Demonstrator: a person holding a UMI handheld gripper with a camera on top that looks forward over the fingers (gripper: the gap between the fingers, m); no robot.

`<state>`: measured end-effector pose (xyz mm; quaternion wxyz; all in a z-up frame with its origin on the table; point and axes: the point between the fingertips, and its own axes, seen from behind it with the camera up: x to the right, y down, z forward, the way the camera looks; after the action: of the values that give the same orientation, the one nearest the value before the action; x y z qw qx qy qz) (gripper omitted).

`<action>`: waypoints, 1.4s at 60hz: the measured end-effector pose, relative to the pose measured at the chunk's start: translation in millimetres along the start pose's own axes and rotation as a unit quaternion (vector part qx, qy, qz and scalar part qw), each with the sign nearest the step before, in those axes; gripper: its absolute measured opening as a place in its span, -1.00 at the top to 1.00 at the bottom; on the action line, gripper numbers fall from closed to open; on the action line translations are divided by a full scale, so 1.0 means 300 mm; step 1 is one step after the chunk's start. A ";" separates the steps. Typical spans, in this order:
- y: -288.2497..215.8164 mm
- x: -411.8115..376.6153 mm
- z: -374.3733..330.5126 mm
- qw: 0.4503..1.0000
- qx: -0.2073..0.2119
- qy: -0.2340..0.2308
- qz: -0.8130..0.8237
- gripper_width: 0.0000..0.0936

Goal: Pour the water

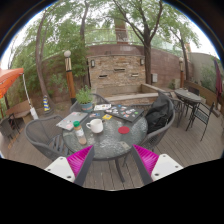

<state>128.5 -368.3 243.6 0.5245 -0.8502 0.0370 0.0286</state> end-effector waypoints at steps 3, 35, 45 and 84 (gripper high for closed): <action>-0.003 0.016 0.004 1.000 0.003 0.013 -0.003 -0.77; 0.073 -0.627 0.133 1.000 0.017 0.018 0.005 -0.77; 0.105 -0.679 0.477 0.998 0.054 0.012 -0.024 -0.77; 0.021 -0.766 1.244 0.980 0.172 0.008 -0.097 0.05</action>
<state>-104.6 -30.0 90.7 0.6630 -0.7469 -0.0368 -0.0356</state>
